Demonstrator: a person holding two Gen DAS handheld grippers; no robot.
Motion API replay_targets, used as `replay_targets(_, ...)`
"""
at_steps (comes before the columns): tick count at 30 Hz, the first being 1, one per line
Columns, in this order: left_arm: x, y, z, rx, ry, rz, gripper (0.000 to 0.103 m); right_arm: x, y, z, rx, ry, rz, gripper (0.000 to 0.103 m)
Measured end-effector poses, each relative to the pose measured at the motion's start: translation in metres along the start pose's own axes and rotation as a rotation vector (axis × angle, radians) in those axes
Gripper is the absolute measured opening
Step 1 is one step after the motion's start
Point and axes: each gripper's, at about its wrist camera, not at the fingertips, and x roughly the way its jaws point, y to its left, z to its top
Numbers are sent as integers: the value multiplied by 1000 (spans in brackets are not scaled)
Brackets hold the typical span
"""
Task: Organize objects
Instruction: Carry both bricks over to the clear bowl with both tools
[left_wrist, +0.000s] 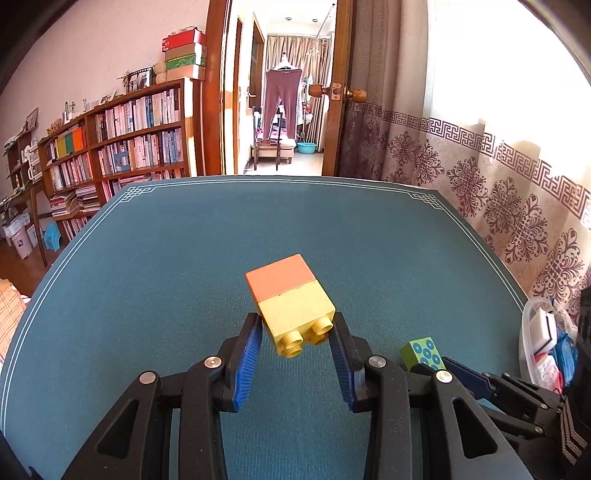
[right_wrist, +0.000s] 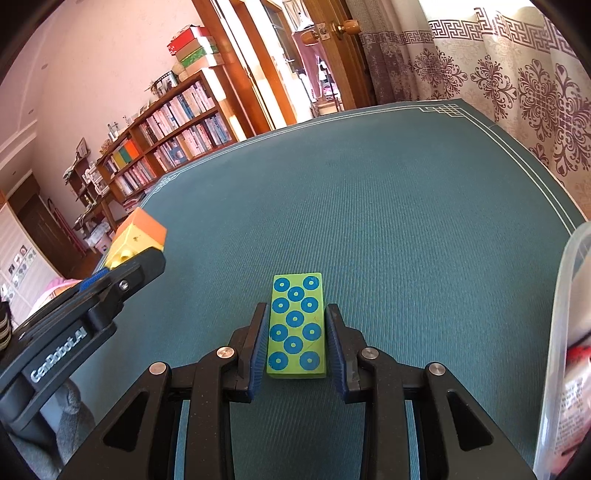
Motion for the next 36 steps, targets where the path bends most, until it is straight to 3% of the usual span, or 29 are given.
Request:
replay_targets(24,-11,-39,-18,106,15,-90,40,-125,-22,-52,26,-77,-30,31)
replay_targets(36,-18,-64,-32,175,28,-136,40,-182,-56,-71,80,-138,-135,31)
